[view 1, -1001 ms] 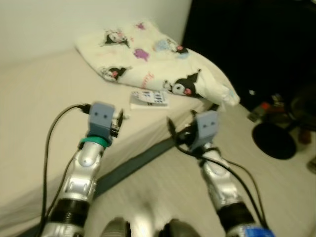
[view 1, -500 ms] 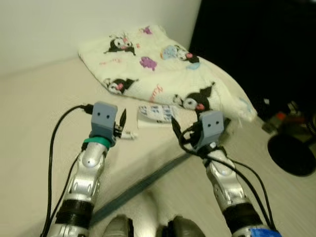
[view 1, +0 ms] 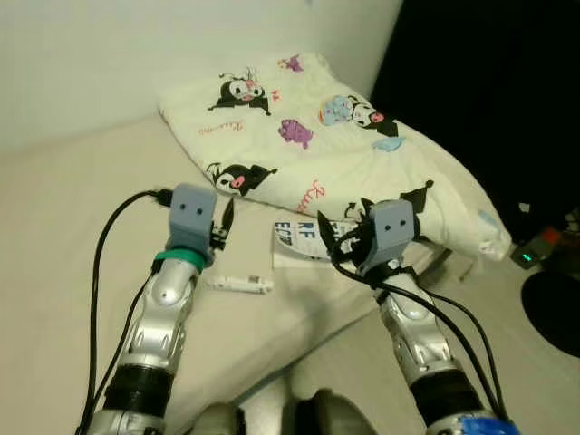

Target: Clean up the room

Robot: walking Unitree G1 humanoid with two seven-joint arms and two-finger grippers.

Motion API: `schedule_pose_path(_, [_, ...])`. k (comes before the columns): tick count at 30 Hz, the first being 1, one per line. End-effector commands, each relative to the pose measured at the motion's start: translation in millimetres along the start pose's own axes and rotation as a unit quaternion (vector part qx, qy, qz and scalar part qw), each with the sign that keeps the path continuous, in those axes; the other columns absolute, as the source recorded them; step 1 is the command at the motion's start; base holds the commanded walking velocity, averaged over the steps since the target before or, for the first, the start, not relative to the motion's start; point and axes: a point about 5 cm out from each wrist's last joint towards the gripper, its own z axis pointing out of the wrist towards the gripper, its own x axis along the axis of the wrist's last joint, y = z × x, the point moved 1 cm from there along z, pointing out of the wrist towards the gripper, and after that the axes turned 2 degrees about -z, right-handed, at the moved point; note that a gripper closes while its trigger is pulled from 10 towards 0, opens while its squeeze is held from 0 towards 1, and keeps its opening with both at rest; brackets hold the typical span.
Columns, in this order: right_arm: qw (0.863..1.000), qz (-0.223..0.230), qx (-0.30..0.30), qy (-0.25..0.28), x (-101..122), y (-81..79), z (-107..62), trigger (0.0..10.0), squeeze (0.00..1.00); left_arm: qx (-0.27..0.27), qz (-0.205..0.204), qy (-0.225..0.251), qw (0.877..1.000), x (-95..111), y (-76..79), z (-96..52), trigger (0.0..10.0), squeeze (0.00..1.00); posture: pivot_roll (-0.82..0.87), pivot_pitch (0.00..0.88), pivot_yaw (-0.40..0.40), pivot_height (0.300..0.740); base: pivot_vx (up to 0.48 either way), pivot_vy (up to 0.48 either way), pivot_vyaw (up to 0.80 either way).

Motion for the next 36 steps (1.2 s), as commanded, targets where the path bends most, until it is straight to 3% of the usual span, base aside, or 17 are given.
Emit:
schedule_pose_path(1, [1.000, -0.001, -0.009, -0.014, -6, 5.9, -6.9, 10.0, 0.00, -0.011, -0.006, -0.012, 1.000, -6, 6.8, -2.3, 10.0, 0.00, -0.06, 0.074, -0.001, 0.705, 0.000, 0.000, 0.00])
schedule_pose_path(17, [1.000, -0.006, -0.010, -0.014, -7, 5.0, -8.7, 10.0, 0.00, -0.023, -0.005, -0.011, 1.000, -5, 10.6, -1.2, 10.0, 0.00, -0.07, 0.071, 0.009, 0.705, 0.000, 0.000, 0.00])
schedule_pose_path(36, [1.000, -0.009, -0.009, -0.015, -7, 4.6, -9.1, 10.0, 0.00, -0.047, -0.003, -0.026, 0.999, -13, 22.5, -4.2, 10.0, 0.00, -0.07, 0.064, 0.009, 0.640, 0.000, 0.000, 0.00])
